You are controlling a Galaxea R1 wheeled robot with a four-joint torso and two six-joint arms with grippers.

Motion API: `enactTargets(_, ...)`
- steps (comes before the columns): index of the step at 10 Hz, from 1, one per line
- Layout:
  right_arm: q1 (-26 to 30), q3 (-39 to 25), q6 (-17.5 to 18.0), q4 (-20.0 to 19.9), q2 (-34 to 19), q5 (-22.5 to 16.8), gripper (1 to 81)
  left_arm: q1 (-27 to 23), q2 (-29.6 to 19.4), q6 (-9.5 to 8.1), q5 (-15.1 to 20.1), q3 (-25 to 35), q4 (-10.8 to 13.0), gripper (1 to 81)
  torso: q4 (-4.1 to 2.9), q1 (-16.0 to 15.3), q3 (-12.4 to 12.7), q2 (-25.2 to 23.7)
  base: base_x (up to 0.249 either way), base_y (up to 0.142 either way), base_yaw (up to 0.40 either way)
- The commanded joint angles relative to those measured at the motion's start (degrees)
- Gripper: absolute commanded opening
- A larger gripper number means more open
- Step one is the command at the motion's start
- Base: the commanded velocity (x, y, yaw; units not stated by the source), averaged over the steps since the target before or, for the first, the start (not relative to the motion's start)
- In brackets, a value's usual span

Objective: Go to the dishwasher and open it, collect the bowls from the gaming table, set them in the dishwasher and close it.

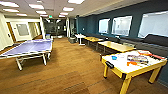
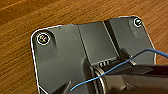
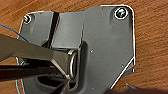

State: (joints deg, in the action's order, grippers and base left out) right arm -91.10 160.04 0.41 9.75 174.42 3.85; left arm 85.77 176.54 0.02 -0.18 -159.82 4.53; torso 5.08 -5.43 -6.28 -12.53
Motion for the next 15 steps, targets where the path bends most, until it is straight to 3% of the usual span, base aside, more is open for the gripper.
enactTargets(1, 2.6, 0.3, -0.2, 0.2, 0.1, -2.9, 81.1, -3.1, 0.0, 0.33, 2.8, -0.1, 0.2, 81.1, 0.0, 0.0, 0.0, 0.0, 0.0, 0.0, -0.4)
enactTargets(15, 2.6, 0.4, -0.2, 0.2, 0.1, -2.9, 81.1, -3.1, 0.0, 0.32, 2.8, -0.1, -0.1, 81.1, 0.0, 0.0, 0.0, 0.0, 0.0, 0.0, -0.386)
